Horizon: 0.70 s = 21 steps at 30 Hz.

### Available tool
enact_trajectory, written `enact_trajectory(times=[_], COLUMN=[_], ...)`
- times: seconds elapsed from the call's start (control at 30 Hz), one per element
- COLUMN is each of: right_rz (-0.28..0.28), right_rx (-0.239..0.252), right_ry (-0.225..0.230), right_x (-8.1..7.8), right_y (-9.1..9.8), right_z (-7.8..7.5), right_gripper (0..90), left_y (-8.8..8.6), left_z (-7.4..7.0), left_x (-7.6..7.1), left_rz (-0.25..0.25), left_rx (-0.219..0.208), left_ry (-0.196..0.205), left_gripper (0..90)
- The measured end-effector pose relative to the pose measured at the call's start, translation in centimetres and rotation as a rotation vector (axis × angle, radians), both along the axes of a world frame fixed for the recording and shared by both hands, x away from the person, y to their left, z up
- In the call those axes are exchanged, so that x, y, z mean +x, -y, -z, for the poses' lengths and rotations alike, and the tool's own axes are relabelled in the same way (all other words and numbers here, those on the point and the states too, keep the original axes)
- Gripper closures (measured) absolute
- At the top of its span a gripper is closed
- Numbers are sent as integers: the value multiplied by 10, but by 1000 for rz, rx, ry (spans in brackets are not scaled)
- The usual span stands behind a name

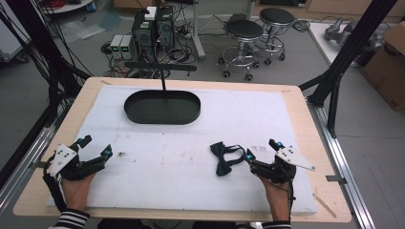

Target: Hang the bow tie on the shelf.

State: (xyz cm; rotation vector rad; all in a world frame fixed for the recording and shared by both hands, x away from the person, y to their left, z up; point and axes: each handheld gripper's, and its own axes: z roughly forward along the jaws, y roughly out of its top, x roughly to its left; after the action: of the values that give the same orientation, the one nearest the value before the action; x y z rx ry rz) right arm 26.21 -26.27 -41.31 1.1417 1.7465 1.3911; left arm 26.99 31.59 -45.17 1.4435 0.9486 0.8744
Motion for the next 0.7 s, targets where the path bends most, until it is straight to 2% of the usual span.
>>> enact_trajectory(times=[0.03, 0.07, 0.1, 0.13, 0.17, 0.2, 0.23, 0.27, 0.3, 0.37, 0.4, 0.57, 0.7], right_rz=[-26, -26, -43, -78, -78, -108, -108, -154, -154, -189, -220, -238, -254], right_rx=[-22, -22, -28, -55, -55, -90, -90, -123, -123, -147, -158, -185, -179], right_ry=[-24, -24, -43, -69, -69, -88, -88, -110, -110, -139, -173, -205, -239], right_x=[1, 1, 1, 1, 1, 0, 0, 0, 0, 1, 2, 4, 7], right_y=[-5, -5, -7, -11, -11, -16, -16, -20, -20, -24, -27, -35, -39], right_z=[-4, -4, -6, -9, -9, -12, -12, -15, -15, -16, -17, -17, -16], right_gripper=[85, 85, 84, 85, 85, 85, 85, 86, 86, 87, 152, 147, 144], left_y=[0, 0, 0, 0, 0, 0, 0, 0, 0, 0, 0, 0, 0], left_z=[0, 0, 0, 0, 0, 0, 0, 0, 0, 0, 0, 0, 0], left_x=[0, 0, 0, 0, 0, 0, 0, 0, 0, 0, 0, 0, 0], left_rz=[0, 0, 0, 0, 0, -1, -1, 0, 0, 0, 0, 0, 1], left_rx=[0, 0, -1, -1, -1, 0, 0, 0, 0, -2, 0, -1, -1], left_ry=[0, 0, 0, 1, 0, -1, -1, -1, -1, 1, 0, 0, 0], left_gripper=[160, 160, 160, 160, 160, 160, 160, 160, 160, 160, 160, 160, 160])
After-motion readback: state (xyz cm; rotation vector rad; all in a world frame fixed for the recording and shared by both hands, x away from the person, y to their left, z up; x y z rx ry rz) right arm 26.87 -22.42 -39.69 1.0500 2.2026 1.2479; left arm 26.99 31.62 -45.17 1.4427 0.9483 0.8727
